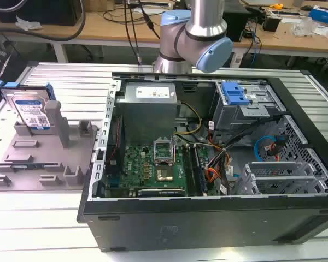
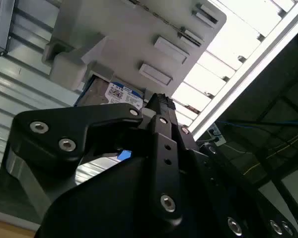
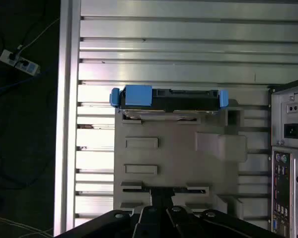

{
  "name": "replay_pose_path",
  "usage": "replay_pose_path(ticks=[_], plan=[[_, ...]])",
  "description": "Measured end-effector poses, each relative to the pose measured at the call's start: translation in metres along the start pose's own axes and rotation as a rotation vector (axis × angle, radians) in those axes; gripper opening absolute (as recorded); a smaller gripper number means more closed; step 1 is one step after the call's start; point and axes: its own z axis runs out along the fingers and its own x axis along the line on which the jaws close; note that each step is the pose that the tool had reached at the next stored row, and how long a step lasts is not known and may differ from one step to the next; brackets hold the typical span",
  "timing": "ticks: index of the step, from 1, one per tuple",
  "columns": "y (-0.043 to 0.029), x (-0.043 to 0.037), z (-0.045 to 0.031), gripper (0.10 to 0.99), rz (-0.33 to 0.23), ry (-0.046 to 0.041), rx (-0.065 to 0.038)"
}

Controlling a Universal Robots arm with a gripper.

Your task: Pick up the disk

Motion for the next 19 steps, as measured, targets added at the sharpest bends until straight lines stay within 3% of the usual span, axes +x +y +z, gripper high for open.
replay_pose_path(ticks=[10,12,14,15,19], plan=[[0.0,0.0,0.0,0.106,-0.011,0.0005,0.0],[0.0,0.0,0.0,0.106,-0.114,0.0044,0.0],[0.0,0.0,0.0,0.106,-0.158,0.006,0.0],[0.0,0.0,0.0,0.106,-0.22,0.0084,0.0],[0.0,0.0,0.0,0.106,-0.334,0.0127,0.0]])
